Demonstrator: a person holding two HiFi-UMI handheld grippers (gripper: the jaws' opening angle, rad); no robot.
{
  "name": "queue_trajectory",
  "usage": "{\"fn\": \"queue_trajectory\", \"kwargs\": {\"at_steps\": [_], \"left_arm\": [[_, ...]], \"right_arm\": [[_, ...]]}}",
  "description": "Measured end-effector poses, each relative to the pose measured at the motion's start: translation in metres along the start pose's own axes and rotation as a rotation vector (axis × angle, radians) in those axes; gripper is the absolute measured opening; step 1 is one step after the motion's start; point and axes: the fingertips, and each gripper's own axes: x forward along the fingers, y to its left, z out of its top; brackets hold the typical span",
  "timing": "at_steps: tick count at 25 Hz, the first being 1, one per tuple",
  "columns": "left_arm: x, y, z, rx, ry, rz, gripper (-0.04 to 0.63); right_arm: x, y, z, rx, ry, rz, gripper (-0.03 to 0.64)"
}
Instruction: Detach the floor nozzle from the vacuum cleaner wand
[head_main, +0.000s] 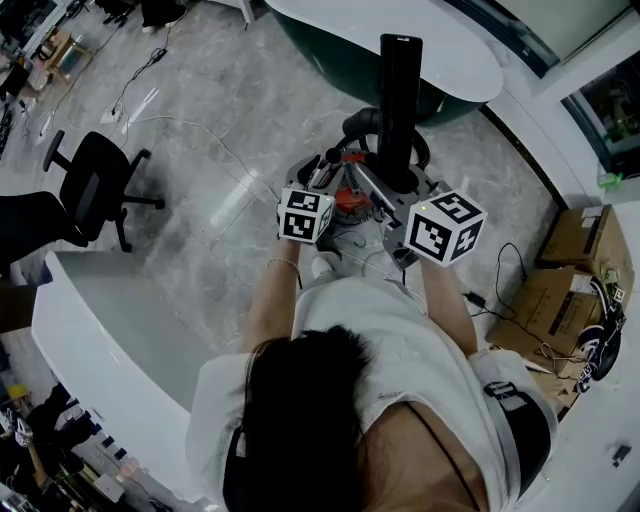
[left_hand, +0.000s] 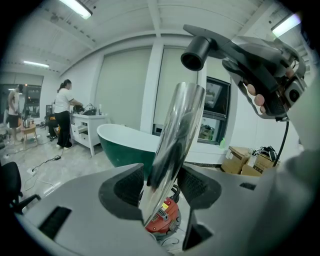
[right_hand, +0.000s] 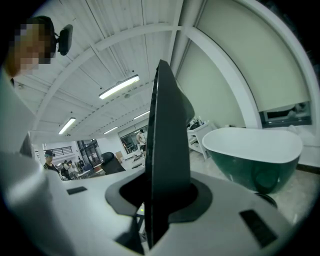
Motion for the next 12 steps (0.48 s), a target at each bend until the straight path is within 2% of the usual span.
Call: {"fn": "queue_trajectory", "kwargs": {"at_steps": [5, 12], "left_arm": [[-0.013, -0.007, 0.003, -0.034, -0.016, 0.005, 0.244], [-0.046, -0.014, 0.019, -0.030, -0.094, 0.074, 0.250]], "right_arm": [[-0.010, 0.002, -0.005, -0.001, 0.001, 0.010, 0.115], [-0.025, 0.001, -0.010, 0.002, -0.011, 0.002, 0.115]]}}
